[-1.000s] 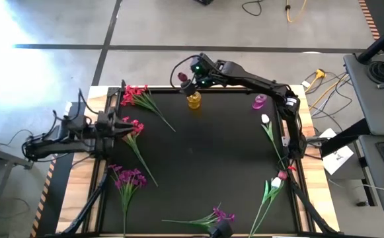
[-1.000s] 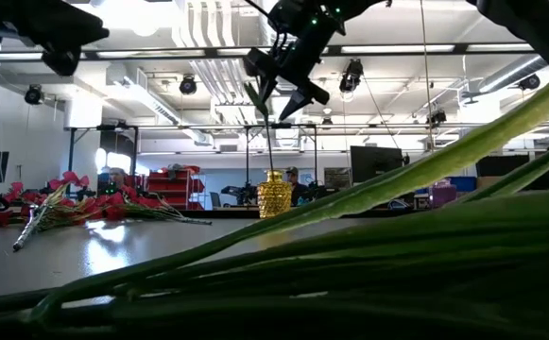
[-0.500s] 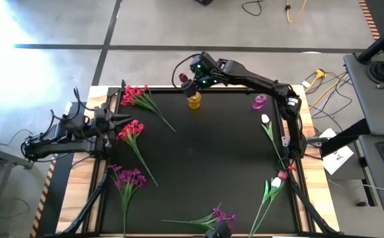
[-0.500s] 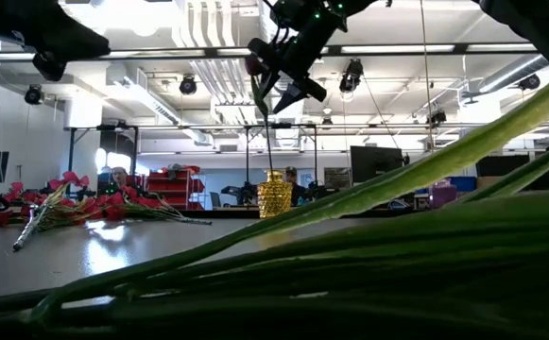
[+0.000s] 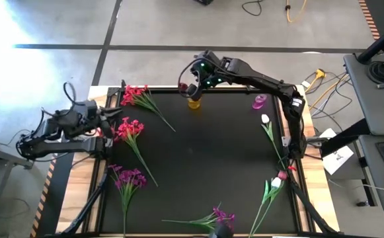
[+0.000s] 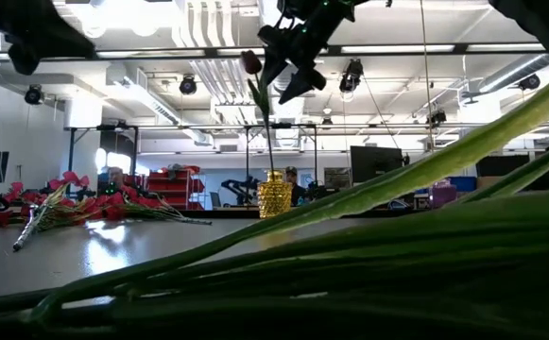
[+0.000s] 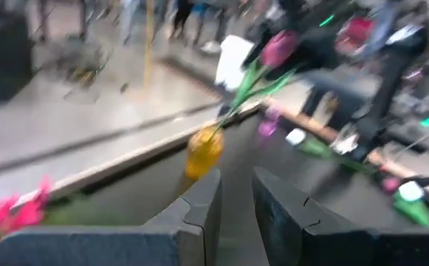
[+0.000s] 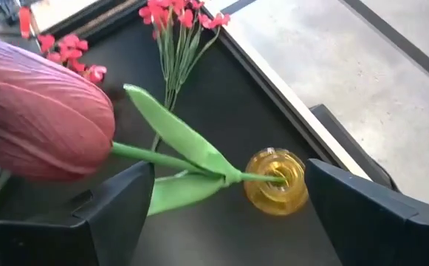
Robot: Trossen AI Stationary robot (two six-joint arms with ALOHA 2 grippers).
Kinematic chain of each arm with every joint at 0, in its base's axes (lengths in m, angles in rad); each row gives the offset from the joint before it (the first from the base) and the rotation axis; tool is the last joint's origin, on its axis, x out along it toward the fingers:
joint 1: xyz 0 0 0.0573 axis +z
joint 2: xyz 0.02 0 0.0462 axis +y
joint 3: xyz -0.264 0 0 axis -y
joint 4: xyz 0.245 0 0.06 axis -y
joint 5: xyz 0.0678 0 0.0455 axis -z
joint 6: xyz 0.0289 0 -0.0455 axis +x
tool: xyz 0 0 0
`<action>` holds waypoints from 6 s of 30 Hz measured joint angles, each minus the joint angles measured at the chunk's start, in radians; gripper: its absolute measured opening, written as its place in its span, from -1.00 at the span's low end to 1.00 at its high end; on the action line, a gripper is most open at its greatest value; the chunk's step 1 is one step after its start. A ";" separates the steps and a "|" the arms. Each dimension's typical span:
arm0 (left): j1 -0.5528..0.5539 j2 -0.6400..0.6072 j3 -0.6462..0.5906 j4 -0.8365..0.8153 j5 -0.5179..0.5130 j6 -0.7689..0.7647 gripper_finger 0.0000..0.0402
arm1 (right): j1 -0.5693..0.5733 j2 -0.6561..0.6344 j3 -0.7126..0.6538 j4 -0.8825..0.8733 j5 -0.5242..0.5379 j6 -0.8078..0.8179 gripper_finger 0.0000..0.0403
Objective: Sort flowers into vase by color
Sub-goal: Put the left pink tulip into the yellow flower vase, then put the pink tulip into the yellow flower vase
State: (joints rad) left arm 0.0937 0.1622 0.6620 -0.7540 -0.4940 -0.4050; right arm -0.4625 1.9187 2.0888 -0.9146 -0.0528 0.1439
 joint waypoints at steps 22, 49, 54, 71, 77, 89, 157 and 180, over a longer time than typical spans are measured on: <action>0.000 0.182 0.007 -0.251 0.147 -0.245 -0.68 | 0.124 -0.153 -0.109 -0.618 0.157 0.335 0.61; -0.061 0.112 -0.249 0.316 0.988 -0.228 -0.68 | 1.120 -0.288 -0.785 -0.157 -0.185 1.964 0.61; -0.130 0.130 -0.203 0.316 0.890 -0.227 -0.68 | 1.168 -0.287 -0.997 0.076 -0.210 2.056 0.61; -0.199 0.287 -0.178 0.395 0.635 -0.277 -0.68 | 1.124 -0.300 -1.171 0.146 -0.157 1.776 0.61; -0.199 0.375 -0.176 0.528 0.607 -0.259 -0.68 | 1.081 -0.326 -1.074 0.092 0.056 1.612 0.61; -0.221 0.438 -0.085 0.476 0.706 -0.259 -0.68 | 1.091 -0.341 -1.164 -0.066 -0.120 1.780 0.61; -0.243 -0.096 -0.106 0.177 0.309 -0.120 -0.68 | 0.200 -0.419 -0.709 0.953 0.824 -0.060 -0.94; -0.243 -0.058 -0.133 -0.015 0.224 -0.414 -0.68 | 0.043 -0.204 -0.703 1.362 0.471 -0.232 -0.94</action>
State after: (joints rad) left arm -0.1490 0.1040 0.5289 -0.7690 -0.2699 -0.8193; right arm -0.4198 1.7151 1.3857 0.4469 0.4179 -0.0883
